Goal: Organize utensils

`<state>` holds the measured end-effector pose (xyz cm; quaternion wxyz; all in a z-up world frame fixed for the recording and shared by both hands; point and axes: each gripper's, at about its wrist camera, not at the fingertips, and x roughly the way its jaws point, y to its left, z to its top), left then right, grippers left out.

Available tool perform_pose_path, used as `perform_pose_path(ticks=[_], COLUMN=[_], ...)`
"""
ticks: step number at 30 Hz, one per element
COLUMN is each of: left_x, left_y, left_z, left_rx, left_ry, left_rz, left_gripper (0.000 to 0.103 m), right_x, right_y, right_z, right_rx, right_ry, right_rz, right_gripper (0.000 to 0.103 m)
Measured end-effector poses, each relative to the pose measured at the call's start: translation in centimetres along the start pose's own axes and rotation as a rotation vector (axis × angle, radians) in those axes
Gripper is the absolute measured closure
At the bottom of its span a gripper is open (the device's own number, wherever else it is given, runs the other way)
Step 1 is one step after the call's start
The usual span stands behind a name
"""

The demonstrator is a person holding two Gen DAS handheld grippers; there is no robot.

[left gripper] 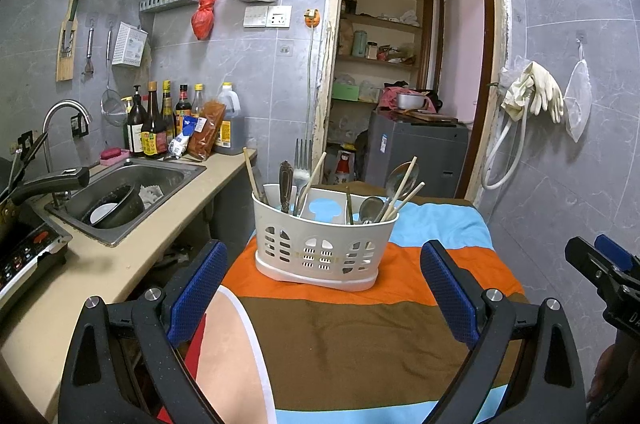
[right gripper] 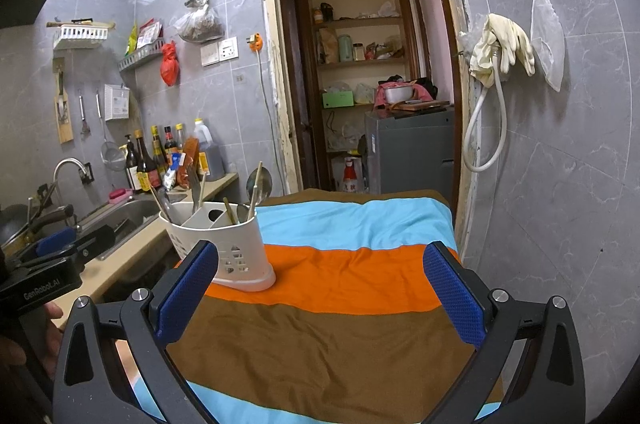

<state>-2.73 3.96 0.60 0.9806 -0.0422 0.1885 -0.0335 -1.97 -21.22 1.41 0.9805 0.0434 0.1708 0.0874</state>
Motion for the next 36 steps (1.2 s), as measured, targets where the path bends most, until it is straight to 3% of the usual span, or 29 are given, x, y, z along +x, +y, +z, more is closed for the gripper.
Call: perform_pose_path(ticks=[36], left_x=[-0.1], left_y=[-0.29], left_z=[-0.3], left_rx=[0.028], left_ry=[-0.031], left_rz=[0.011], left_gripper=[0.008], right_x=[0.26], right_y=[-0.02], right_z=[-0.3], right_rx=[-0.003], right_ry=[-0.002], right_rz=[-0.003], right_gripper=[0.0])
